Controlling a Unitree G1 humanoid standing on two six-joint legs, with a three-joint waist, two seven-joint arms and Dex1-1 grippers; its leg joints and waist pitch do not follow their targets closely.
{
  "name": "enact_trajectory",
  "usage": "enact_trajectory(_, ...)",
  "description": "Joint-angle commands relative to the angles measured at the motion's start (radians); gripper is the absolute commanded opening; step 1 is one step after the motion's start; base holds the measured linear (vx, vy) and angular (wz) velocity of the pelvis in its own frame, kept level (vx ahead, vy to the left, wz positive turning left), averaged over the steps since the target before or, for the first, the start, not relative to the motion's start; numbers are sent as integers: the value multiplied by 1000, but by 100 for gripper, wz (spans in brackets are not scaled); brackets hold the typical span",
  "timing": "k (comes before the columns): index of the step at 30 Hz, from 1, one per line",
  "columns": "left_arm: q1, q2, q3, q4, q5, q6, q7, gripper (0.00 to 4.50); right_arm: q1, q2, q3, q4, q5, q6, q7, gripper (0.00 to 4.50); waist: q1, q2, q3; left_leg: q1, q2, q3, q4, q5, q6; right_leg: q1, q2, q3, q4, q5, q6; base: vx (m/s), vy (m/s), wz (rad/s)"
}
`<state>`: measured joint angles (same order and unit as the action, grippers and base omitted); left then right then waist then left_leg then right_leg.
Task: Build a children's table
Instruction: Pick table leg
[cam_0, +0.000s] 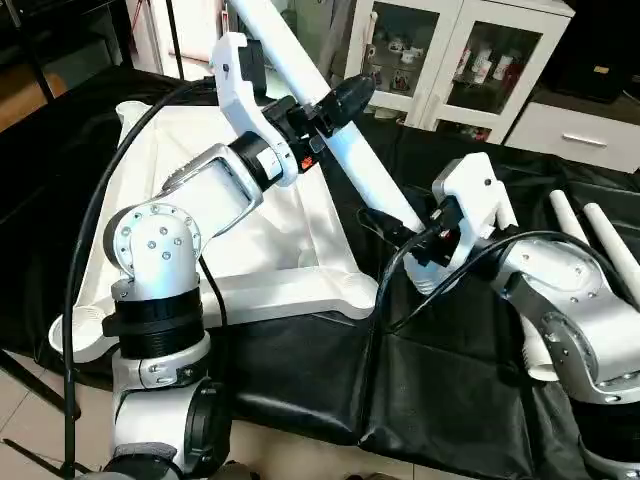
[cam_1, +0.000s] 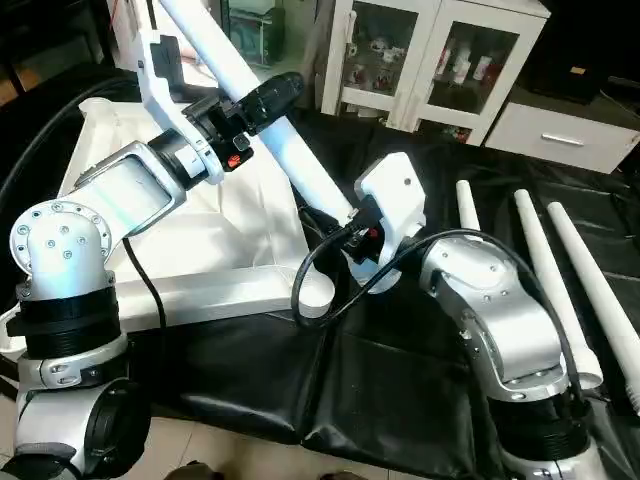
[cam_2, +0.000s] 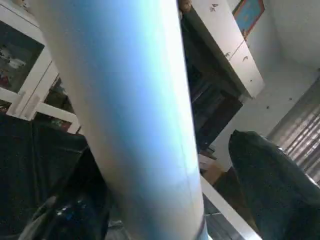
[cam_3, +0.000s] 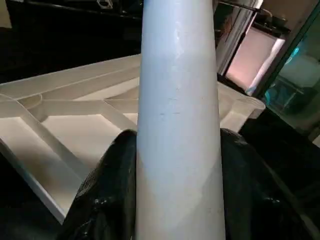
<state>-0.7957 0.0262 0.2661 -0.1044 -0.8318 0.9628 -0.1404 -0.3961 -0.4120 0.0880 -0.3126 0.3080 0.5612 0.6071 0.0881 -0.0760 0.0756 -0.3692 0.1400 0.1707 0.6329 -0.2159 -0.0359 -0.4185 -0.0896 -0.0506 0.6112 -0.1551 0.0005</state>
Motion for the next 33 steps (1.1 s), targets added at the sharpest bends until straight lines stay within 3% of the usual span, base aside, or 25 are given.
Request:
enact_trajectory(1,-18,-6,-12,3,-13,7,12,331,0,-2,-1,-25,-2,-13,-8,180,-1,-2,-74,7,74,-28,-87,-132,-4,55,-58,42,-67,-271,-154,0,0,0)
enact_trajectory(15,-17,-7,-2,3,-26,14,28,214,-6,5,1,-16,-9,-17,-14,180,-1,-4,-75,6,72,-28,-86,-127,-3,56,-58,42,-67,-274,-149,0,0,0)
enact_trajectory(23,-27,-2,10,14,-29,6,26,182,-11,9,2,-11,-14,-18,-20,180,-2,0,-75,7,72,-28,-87,-138,-8,55,-58,42,-68,-278,-148,0,0,0)
enact_trajectory(26,-30,0,11,21,-24,0,26,179,-13,10,2,-7,-19,-22,-25,252,-2,1,-75,7,72,-28,-87,-135,-10,55,-57,42,-67,-267,-149,0,0,0)
enact_trajectory(31,-37,10,4,38,-9,-20,21,177,-11,14,-2,-8,5,-14,-12,282,-2,3,-76,7,72,-29,-87,-131,-9,57,-57,42,-65,-251,-150,0,0,0)
enact_trajectory(33,-41,27,-9,49,13,-34,12,175,-6,26,-29,-38,74,14,12,295,-2,4,-76,8,72,-29,-87,-133,-6,57,-57,42,-65,-246,-154,0,0,0)
